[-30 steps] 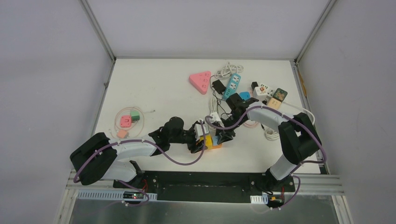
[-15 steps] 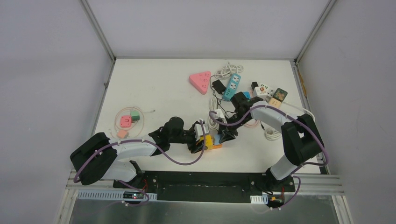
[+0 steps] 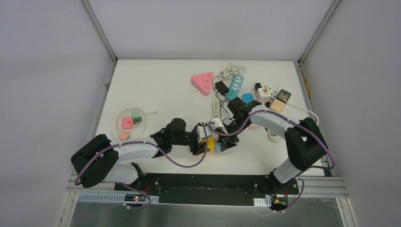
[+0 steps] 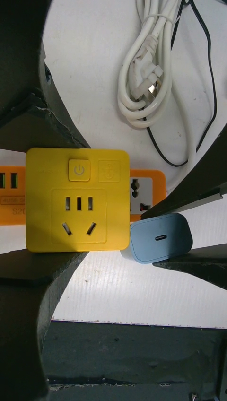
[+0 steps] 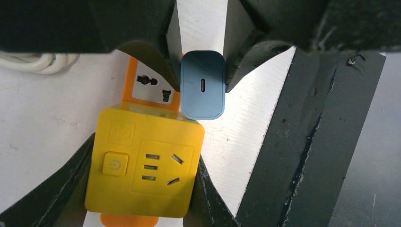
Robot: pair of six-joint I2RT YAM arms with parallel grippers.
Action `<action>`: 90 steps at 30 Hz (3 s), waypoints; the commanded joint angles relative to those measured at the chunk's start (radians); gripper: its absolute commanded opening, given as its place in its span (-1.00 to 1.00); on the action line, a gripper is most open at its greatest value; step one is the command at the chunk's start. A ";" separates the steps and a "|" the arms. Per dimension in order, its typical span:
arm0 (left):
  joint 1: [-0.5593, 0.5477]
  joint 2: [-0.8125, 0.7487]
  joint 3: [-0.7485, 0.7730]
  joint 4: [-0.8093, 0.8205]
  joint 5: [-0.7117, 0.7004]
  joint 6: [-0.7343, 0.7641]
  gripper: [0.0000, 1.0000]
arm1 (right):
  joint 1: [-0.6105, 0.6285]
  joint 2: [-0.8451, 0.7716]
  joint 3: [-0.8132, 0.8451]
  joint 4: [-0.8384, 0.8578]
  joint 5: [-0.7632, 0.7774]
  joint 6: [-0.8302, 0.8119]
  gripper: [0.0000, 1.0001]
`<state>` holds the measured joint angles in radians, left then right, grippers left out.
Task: Pull the plug off the socket
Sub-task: Remove the plug from the socket.
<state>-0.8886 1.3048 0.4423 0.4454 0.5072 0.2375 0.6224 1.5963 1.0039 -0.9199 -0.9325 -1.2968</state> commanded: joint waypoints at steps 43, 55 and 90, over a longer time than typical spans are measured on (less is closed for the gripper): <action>0.004 -0.260 -0.034 0.075 -0.311 -0.222 0.98 | -0.162 0.014 0.309 -0.550 -0.092 -0.208 -1.00; 0.004 -0.251 -0.007 0.151 -0.195 -0.388 0.71 | -0.165 0.043 0.349 -0.554 -0.137 -0.136 -1.00; 0.005 0.135 0.123 0.526 0.042 -0.685 -0.04 | -0.227 0.183 0.460 -0.729 -0.282 -0.153 -1.00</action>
<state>-0.8883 1.4239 0.5232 0.9028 0.5102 -0.4210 0.4007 1.7878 1.4269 -1.5486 -1.1580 -1.4166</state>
